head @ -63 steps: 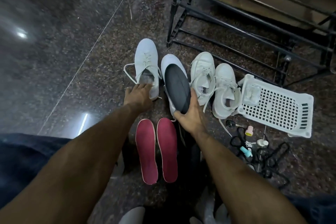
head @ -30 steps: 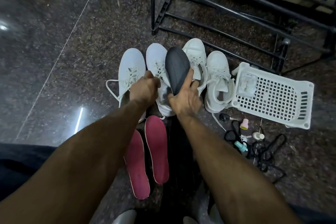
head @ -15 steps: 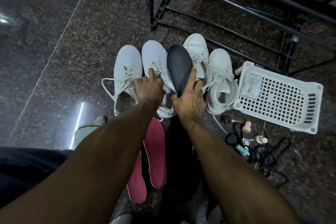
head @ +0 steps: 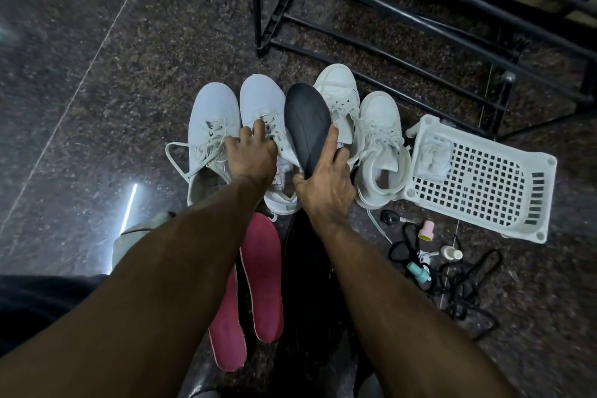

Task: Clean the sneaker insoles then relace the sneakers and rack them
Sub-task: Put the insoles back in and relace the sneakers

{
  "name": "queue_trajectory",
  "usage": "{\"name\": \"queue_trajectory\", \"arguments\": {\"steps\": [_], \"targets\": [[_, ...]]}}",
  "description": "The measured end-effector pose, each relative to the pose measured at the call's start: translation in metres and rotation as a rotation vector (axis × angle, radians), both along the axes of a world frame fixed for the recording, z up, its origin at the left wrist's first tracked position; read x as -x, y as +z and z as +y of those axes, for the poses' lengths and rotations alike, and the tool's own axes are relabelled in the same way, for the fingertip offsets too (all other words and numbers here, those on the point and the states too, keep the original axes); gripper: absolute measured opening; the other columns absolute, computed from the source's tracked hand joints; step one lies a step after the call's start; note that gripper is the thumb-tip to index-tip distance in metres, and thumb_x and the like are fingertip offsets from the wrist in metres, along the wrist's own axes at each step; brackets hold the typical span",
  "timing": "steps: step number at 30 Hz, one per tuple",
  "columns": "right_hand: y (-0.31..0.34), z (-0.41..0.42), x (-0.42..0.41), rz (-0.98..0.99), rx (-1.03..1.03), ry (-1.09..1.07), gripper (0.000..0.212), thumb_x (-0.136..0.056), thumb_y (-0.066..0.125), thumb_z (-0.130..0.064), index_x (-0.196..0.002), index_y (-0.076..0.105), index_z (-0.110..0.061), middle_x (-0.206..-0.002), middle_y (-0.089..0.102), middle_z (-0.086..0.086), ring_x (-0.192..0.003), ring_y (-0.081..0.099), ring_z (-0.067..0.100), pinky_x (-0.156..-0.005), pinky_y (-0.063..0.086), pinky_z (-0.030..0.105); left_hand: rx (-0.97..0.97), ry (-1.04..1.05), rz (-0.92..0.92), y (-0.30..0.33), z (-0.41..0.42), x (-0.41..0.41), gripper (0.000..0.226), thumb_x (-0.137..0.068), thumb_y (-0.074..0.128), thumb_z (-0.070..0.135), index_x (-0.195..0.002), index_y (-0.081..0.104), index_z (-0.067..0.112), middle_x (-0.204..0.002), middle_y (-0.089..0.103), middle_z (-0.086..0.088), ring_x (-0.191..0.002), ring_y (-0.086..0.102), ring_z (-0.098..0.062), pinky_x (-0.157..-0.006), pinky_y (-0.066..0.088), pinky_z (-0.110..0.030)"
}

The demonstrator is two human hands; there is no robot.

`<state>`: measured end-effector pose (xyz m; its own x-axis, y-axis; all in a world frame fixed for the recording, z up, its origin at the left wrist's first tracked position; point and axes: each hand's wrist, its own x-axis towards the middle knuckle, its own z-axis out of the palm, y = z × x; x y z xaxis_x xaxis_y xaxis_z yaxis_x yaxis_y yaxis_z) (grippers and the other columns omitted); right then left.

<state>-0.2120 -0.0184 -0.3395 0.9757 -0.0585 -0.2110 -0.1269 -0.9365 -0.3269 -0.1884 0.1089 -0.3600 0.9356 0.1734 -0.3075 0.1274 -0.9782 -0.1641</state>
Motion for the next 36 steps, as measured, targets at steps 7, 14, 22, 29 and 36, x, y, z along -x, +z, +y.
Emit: {"name": "queue_trajectory", "arguments": {"steps": [7,14,22,29,36], "targets": [[0.000,0.002,0.000,0.010,0.016,-0.003,0.113,-0.074,0.075,-0.043,-0.153,-0.003,-0.022,-0.126,0.039,0.009,-0.105,0.057,0.027,-0.065,0.054,0.040,0.308,-0.268,-0.221,-0.002,0.027,0.011,0.032,-0.089,0.046,0.030,-0.091,0.067,0.007,-0.123,0.048,-0.011,-0.103,0.050,-0.031,-0.065,0.050,-0.045],[0.009,0.003,-0.002,0.070,-0.018,0.017,0.112,-0.077,0.075,-0.040,-0.153,-0.006,-0.021,-0.132,0.037,0.013,-0.107,0.058,0.032,-0.073,0.052,0.041,0.632,-0.227,-0.183,0.024,0.055,-0.001,0.040,-0.084,0.038,0.036,-0.091,0.060,0.003,-0.101,0.060,-0.013,-0.080,0.061,-0.040,-0.064,0.049,-0.045],[0.042,-0.039,0.001,0.190,-0.279,0.049,0.099,-0.074,0.068,-0.040,-0.151,0.006,-0.037,-0.151,0.036,-0.001,-0.126,0.048,0.028,-0.097,0.045,0.042,0.751,-0.017,-0.035,0.036,0.051,-0.013,0.018,-0.092,0.053,0.014,-0.097,0.063,-0.001,-0.100,0.066,-0.022,-0.093,0.060,-0.039,-0.076,0.045,-0.039],[0.064,-0.087,0.042,0.357,-0.013,0.340,0.093,-0.073,0.064,-0.038,-0.150,0.011,-0.040,-0.150,0.040,-0.003,-0.122,0.053,0.026,-0.097,0.045,0.037,0.449,-0.255,0.123,0.056,0.035,-0.013,0.031,-0.089,0.043,0.005,-0.115,0.052,0.018,-0.117,0.053,-0.012,-0.093,0.058,-0.035,-0.072,0.041,-0.036],[0.063,-0.083,0.045,0.369,0.152,0.442,0.096,-0.071,0.058,-0.052,-0.150,0.006,-0.035,-0.142,0.046,0.005,-0.111,0.059,0.032,-0.090,0.050,0.042,0.155,-0.433,0.077,0.058,0.029,-0.004,0.034,-0.093,0.041,0.002,-0.124,0.047,0.015,-0.121,0.050,-0.010,-0.094,0.063,-0.035,-0.066,0.040,-0.038]]}}
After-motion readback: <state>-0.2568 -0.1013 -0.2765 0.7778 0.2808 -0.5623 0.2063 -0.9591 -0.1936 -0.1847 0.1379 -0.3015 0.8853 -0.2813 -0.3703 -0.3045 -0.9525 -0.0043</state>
